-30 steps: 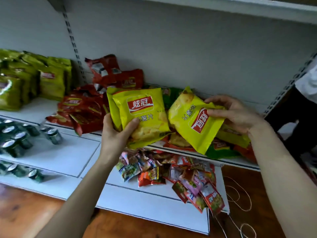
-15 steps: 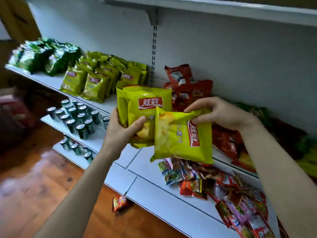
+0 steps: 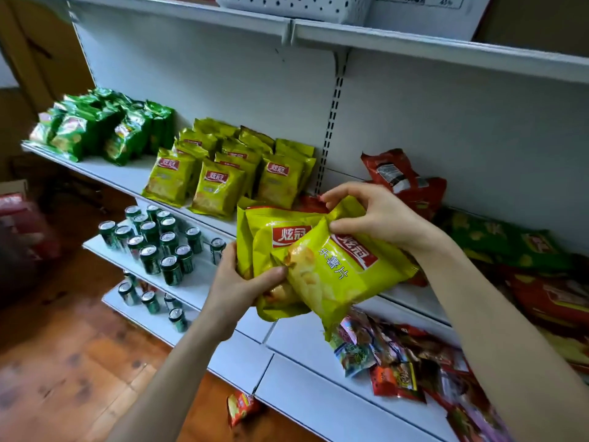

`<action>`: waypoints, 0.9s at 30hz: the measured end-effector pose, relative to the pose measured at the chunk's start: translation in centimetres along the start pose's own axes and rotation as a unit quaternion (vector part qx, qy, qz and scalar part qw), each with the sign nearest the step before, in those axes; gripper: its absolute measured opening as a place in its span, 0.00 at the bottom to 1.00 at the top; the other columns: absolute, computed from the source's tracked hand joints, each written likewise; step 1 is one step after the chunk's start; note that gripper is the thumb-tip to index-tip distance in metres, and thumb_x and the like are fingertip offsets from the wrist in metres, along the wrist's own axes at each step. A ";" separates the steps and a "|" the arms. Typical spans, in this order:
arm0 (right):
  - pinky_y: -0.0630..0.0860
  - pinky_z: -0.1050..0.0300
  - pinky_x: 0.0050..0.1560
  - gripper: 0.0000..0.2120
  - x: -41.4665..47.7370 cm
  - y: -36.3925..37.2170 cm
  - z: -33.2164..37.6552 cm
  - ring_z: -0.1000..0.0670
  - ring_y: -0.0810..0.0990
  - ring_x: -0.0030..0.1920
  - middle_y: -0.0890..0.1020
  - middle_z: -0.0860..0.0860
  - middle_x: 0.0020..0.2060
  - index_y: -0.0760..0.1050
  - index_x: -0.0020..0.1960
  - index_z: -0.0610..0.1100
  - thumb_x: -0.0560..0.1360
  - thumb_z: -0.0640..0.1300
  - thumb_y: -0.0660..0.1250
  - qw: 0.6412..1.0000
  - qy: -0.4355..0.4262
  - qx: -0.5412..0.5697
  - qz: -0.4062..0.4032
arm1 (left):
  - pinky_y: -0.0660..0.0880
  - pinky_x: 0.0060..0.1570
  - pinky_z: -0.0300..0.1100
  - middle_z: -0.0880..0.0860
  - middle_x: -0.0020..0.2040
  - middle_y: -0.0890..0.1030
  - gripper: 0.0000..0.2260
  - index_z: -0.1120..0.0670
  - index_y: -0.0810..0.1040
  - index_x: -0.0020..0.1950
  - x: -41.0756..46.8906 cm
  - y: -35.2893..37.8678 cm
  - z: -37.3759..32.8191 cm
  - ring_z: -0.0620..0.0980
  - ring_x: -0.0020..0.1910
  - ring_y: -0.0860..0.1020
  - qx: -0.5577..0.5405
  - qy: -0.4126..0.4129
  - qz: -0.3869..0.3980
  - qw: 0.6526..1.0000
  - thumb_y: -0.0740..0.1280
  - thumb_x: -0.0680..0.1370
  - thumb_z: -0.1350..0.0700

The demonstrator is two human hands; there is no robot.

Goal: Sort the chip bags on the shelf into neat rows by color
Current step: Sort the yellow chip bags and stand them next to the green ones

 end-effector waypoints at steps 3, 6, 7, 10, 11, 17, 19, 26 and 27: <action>0.74 0.51 0.59 0.20 1.8 -0.2 -1.6 0.53 0.78 0.54 0.79 0.55 0.49 0.74 0.50 0.61 0.64 0.44 0.77 0.998 0.015 0.018 -0.058 | 0.78 0.36 0.37 0.51 0.51 0.81 0.27 0.48 0.71 0.55 1.5 -1.1 0.6 0.44 0.44 0.82 -0.016 0.006 -0.032 0.999 0.75 0.58 0.56; 0.74 0.53 0.59 0.21 3.7 -0.6 -2.3 0.53 0.78 0.53 0.78 0.56 0.49 0.72 0.53 0.57 0.65 0.44 0.76 0.994 0.022 0.017 -0.107 | 0.77 0.35 0.35 0.51 0.51 0.80 0.28 0.50 0.72 0.56 3.1 -1.9 0.0 0.43 0.43 0.81 -0.010 0.028 -0.066 0.997 0.75 0.58 0.57; 0.74 0.56 0.57 0.21 4.3 -0.7 -2.4 0.54 0.77 0.52 0.77 0.55 0.50 0.72 0.55 0.54 0.66 0.44 0.75 0.992 0.023 0.006 -0.120 | 0.77 0.35 0.34 0.51 0.51 0.80 0.29 0.52 0.71 0.57 3.6 -2.2 -0.3 0.44 0.43 0.81 -0.006 0.033 -0.081 0.996 0.74 0.58 0.56; 0.72 0.70 0.46 0.22 5.8 -2.2 -2.8 0.55 0.76 0.47 0.76 0.53 0.49 0.70 0.61 0.45 0.70 0.48 0.72 0.982 0.047 -0.011 -0.185 | 0.78 0.37 0.35 0.50 0.51 0.79 0.31 0.53 0.70 0.61 5.3 -3.8 -1.5 0.42 0.44 0.79 0.000 0.058 -0.140 0.988 0.74 0.59 0.55; 0.71 0.74 0.43 0.22 5.9 -2.9 -3.2 0.57 0.76 0.46 0.76 0.54 0.47 0.70 0.61 0.45 0.70 0.49 0.71 0.976 0.057 0.009 -0.210 | 0.79 0.41 0.38 0.51 0.52 0.79 0.32 0.53 0.70 0.61 5.9 -4.6 -1.8 0.44 0.45 0.79 0.003 0.064 -0.167 0.984 0.75 0.59 0.53; 0.80 0.54 0.46 0.24 6.3 2.9 -6.3 0.50 0.82 0.49 0.81 0.47 0.51 0.72 0.56 0.46 0.63 0.52 0.70 0.947 0.117 0.269 -0.134 | 0.77 0.48 0.46 0.52 0.52 0.78 0.31 0.54 0.69 0.61 8.7 -7.6 -1.5 0.53 0.52 0.78 0.008 0.094 -0.268 0.959 0.78 0.62 0.54; 0.79 0.60 0.42 0.24 7.0 4.8 -6.5 0.53 0.82 0.50 0.81 0.48 0.52 0.69 0.59 0.44 0.66 0.44 0.73 0.938 0.100 0.285 -0.169 | 0.75 0.42 0.39 0.49 0.49 0.77 0.27 0.53 0.68 0.61 9.4 -7.6 -1.3 0.51 0.49 0.78 0.004 0.093 -0.263 0.960 0.77 0.67 0.60; 0.79 0.61 0.38 0.23 11.9 -0.2 -7.5 0.55 0.83 0.44 0.81 0.45 0.52 0.71 0.61 0.36 0.69 0.37 0.72 0.928 0.071 0.246 -0.269 | 0.77 0.42 0.37 0.50 0.52 0.79 0.30 0.54 0.68 0.62 10.9 -9.8 -1.8 0.44 0.47 0.79 0.009 0.101 -0.245 0.964 0.79 0.65 0.59; 0.79 0.60 0.37 0.23 12.5 -2.3 -7.8 0.56 0.83 0.43 0.81 0.44 0.51 0.71 0.61 0.35 0.69 0.38 0.73 0.921 0.066 0.234 -0.304 | 0.78 0.44 0.40 0.49 0.52 0.78 0.28 0.53 0.68 0.60 11.1 -10.5 -1.9 0.44 0.48 0.79 0.013 0.102 -0.249 0.963 0.78 0.66 0.60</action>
Point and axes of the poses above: each hand's wrist, its own x-axis towards the middle knuckle, its own y-axis out of the palm, z = x × y, the point moved 9 cm from there along x, towards the middle knuckle
